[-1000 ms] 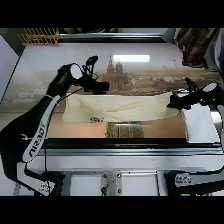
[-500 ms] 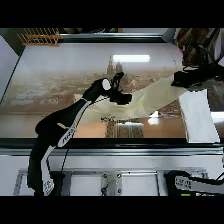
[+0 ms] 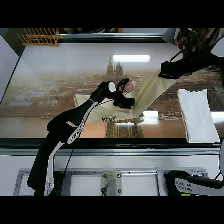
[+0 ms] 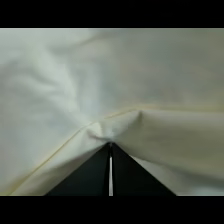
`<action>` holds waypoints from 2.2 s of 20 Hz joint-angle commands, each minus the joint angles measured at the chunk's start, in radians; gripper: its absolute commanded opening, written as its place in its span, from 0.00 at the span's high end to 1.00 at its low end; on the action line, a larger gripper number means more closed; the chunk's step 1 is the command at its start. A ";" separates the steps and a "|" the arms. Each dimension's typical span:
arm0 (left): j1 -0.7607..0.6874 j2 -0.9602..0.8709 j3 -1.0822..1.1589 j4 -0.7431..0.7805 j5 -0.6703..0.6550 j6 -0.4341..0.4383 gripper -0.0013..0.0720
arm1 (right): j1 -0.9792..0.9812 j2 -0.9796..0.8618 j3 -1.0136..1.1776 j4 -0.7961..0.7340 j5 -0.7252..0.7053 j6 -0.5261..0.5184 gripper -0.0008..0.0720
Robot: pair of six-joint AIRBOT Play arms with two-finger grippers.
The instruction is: Fold the clothes and pants, and hang the long-sleeved shirts on hangers.
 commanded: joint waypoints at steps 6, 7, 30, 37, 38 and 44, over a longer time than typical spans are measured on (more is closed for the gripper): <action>0.195 0.160 0.006 0.068 -0.058 0.000 0.97 | 0.166 -0.002 0.031 0.023 -0.063 0.119 0.98; 0.224 0.188 0.006 0.103 -0.067 0.000 0.97 | 0.190 -0.006 0.031 0.038 -0.085 0.138 0.98; 0.692 0.605 0.005 0.190 -0.232 0.019 0.97 | 0.690 -0.478 0.027 0.531 -0.747 -0.142 0.06; 0.575 0.749 -0.260 0.262 -0.121 0.019 0.97 | 0.272 -0.119 -0.489 0.315 -0.585 -0.121 0.06; 0.552 0.774 -0.320 0.262 -0.097 0.019 0.97 | 0.192 -0.105 -0.552 0.307 -0.559 -0.106 0.06; 0.431 0.829 -0.492 0.262 -0.005 0.030 0.97 | -0.037 -0.227 -0.635 0.438 -0.505 -0.148 0.06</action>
